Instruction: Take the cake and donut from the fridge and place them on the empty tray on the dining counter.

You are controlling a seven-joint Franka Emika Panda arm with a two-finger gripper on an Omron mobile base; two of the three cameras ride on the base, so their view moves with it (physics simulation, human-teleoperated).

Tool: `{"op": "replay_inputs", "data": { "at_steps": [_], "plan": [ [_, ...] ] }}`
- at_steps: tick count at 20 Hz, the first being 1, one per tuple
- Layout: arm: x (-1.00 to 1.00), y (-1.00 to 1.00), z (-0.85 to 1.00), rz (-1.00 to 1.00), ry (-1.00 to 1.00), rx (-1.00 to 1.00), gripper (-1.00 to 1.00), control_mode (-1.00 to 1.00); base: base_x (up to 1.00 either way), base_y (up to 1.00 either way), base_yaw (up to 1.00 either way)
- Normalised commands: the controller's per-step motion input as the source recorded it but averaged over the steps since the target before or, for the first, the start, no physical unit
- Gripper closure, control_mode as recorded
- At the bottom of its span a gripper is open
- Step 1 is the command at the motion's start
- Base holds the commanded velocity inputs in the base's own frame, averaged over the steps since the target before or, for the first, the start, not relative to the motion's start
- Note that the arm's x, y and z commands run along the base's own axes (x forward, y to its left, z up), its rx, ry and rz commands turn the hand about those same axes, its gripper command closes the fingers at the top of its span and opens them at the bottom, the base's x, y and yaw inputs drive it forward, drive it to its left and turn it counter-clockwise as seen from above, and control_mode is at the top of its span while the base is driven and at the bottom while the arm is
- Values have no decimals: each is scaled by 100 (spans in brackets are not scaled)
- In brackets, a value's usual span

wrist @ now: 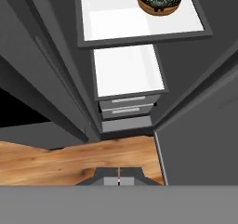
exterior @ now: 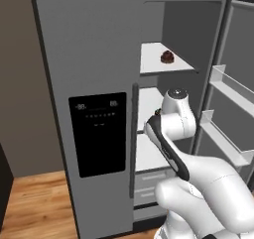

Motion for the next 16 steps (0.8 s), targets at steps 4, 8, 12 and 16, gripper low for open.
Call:
{"op": "replay_inputs", "data": {
  "at_steps": [4,8,12,16],
  "plan": [
    [0,0,0,0,0,0,100,100,31,-33,10],
    [0,0,0,0,0,0,100,100,28,-41,13],
    [0,0,0,0,0,0,100,100,29,-35,11],
    [0,0,0,0,0,0,100,100,36,-23,7]
  ]
}}
